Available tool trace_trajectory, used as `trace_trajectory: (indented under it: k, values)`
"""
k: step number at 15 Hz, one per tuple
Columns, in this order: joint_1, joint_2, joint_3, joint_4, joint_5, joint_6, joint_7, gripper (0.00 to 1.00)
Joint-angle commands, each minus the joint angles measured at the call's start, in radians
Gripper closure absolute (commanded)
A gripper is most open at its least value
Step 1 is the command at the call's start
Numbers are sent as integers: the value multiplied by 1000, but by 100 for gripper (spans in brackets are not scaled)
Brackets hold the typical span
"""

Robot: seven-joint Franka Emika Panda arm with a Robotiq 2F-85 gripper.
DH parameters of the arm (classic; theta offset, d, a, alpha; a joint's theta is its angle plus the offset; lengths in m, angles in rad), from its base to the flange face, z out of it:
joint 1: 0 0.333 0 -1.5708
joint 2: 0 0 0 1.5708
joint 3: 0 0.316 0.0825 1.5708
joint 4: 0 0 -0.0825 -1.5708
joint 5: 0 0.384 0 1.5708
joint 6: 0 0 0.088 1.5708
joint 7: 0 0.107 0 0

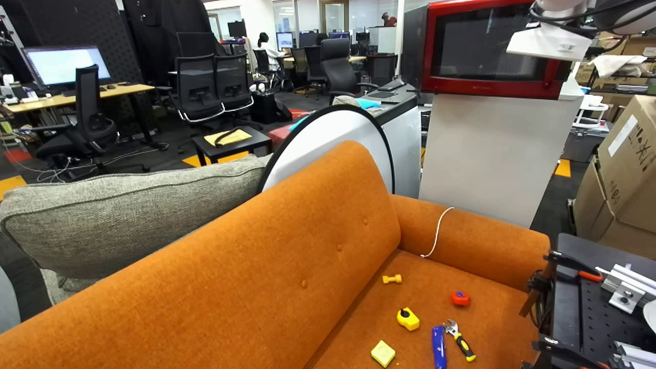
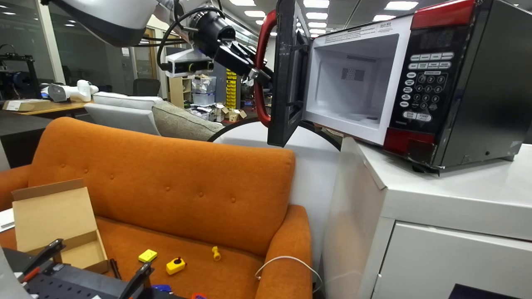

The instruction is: Close the microwave

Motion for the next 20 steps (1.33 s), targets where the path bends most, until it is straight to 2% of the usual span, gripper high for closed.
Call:
trace_trajectory:
  k: [1, 2, 7, 13, 20]
  values:
    - [19, 19, -26, 22, -17, 8, 28, 87]
    - [18, 21, -30, 25, -23, 9, 18, 92]
    - [9, 50, -47, 54, -51, 17, 35, 92]
    - [3, 138, -86, 150, -83, 18, 55, 92]
    - [-5, 262, -132, 288, -44, 15, 53, 92]
